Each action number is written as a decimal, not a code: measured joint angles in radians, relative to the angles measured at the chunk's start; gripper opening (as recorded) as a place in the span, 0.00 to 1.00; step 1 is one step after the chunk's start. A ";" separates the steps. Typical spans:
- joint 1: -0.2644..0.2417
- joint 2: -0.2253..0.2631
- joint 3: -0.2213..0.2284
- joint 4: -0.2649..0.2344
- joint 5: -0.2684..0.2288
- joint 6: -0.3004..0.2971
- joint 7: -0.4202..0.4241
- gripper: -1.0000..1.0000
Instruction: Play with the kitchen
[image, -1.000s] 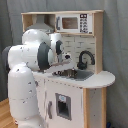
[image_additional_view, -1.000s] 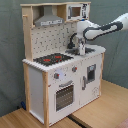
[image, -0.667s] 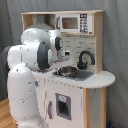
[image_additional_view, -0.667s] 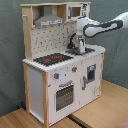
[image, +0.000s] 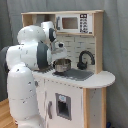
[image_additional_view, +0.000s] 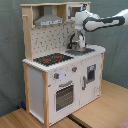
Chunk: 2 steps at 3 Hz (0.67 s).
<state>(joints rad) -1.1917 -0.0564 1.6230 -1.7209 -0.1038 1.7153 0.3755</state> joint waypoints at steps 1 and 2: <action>0.001 -0.005 0.095 0.017 0.000 0.043 0.002 0.00; 0.000 -0.029 0.169 0.025 0.000 0.121 -0.002 0.00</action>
<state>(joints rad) -1.1912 -0.0852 1.7920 -1.6962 -0.1034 1.8362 0.3740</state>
